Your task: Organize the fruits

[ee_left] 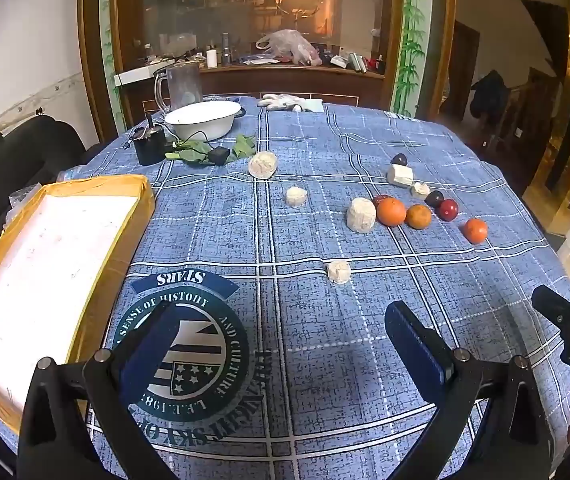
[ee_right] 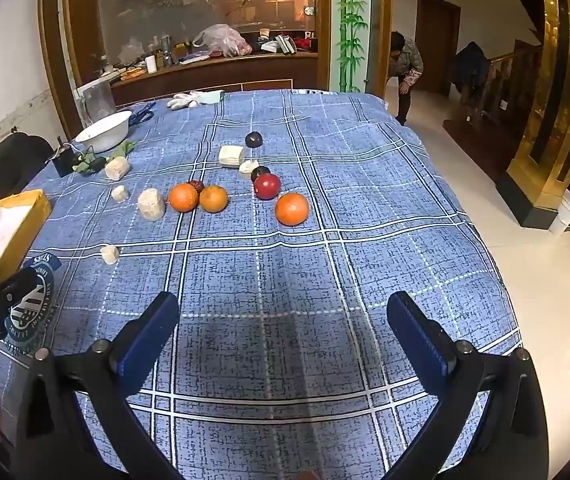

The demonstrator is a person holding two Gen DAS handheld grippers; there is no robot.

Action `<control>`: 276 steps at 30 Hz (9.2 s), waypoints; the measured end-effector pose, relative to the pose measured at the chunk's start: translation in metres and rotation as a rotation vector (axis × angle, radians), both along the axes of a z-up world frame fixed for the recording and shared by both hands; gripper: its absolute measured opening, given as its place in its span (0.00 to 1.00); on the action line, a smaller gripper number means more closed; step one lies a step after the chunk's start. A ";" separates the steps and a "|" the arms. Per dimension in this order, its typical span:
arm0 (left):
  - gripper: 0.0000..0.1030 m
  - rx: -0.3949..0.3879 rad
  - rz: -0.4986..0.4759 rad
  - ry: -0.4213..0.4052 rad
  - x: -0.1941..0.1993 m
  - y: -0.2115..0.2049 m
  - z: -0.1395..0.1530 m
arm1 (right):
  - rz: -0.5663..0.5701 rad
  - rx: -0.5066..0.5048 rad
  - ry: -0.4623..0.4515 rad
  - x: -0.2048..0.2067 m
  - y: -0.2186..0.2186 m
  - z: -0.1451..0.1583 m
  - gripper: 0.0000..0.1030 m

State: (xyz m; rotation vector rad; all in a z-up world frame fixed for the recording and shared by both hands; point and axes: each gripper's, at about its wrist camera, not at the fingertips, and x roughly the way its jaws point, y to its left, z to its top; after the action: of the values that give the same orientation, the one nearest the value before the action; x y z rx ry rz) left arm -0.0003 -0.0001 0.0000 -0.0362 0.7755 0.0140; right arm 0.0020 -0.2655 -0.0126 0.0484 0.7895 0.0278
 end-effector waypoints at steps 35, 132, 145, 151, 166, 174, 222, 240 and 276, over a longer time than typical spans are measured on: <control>0.99 -0.015 -0.001 -0.005 0.004 -0.002 -0.005 | 0.031 0.009 -0.012 0.005 0.000 0.000 1.00; 0.19 -0.007 0.532 0.034 -0.035 0.237 -0.011 | 0.674 0.081 -0.089 0.070 0.323 0.036 0.36; 0.20 0.020 0.619 0.107 -0.043 0.260 -0.027 | 0.755 0.026 0.047 0.106 0.416 -0.014 0.36; 0.69 0.094 0.614 0.157 -0.040 0.252 -0.030 | 0.778 0.004 0.085 0.108 0.430 -0.026 0.37; 0.86 0.044 0.637 0.028 -0.061 0.224 0.003 | 0.726 -0.016 -0.014 0.093 0.394 0.013 0.74; 0.86 0.045 0.433 -0.018 -0.029 0.150 0.007 | 0.524 0.099 -0.141 0.080 0.251 0.044 0.80; 0.31 0.064 -0.035 0.133 0.156 -0.072 -0.059 | 0.230 0.092 0.098 0.178 0.045 -0.057 0.32; 0.30 0.077 0.038 0.094 0.060 -0.007 -0.026 | 0.254 0.028 0.081 0.153 0.066 -0.045 0.32; 0.30 0.081 0.348 0.027 -0.024 0.131 0.008 | 0.563 0.037 -0.020 0.034 0.213 0.010 0.33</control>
State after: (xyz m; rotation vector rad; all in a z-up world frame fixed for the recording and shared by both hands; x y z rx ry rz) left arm -0.0246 0.1306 0.0078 -0.0938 0.7878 0.3763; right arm 0.0363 -0.0530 -0.0026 -0.1397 0.7624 0.5750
